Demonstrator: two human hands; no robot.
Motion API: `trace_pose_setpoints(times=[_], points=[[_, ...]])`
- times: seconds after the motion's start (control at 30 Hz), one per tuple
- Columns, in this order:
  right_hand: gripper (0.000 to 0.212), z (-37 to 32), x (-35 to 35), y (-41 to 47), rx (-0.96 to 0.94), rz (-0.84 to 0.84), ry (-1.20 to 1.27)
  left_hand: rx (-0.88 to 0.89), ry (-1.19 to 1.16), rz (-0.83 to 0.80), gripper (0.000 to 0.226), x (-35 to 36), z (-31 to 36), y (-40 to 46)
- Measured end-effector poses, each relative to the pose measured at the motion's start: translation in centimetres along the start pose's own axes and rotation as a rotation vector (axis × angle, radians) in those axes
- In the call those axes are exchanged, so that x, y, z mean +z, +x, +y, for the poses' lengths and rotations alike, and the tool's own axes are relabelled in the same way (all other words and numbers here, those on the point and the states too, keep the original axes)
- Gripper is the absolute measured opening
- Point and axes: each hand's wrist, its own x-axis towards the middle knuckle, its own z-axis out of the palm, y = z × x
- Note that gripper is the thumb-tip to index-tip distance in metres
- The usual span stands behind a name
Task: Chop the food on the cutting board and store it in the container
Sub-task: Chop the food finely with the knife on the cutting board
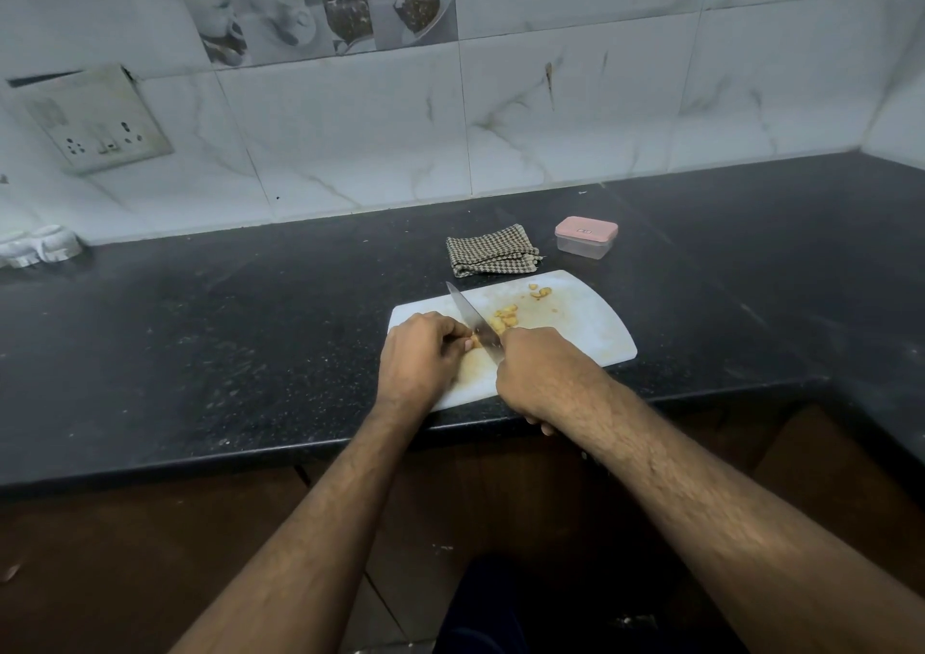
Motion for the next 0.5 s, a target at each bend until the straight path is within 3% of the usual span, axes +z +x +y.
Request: trace_pose_setpoints(times=[0.5], points=[[0.039, -0.40, 0.34, -0.31, 0.027, -0.020, -0.010, 0.024, -0.034, -0.039, 0.015, -0.15, 0.07, -0.11]])
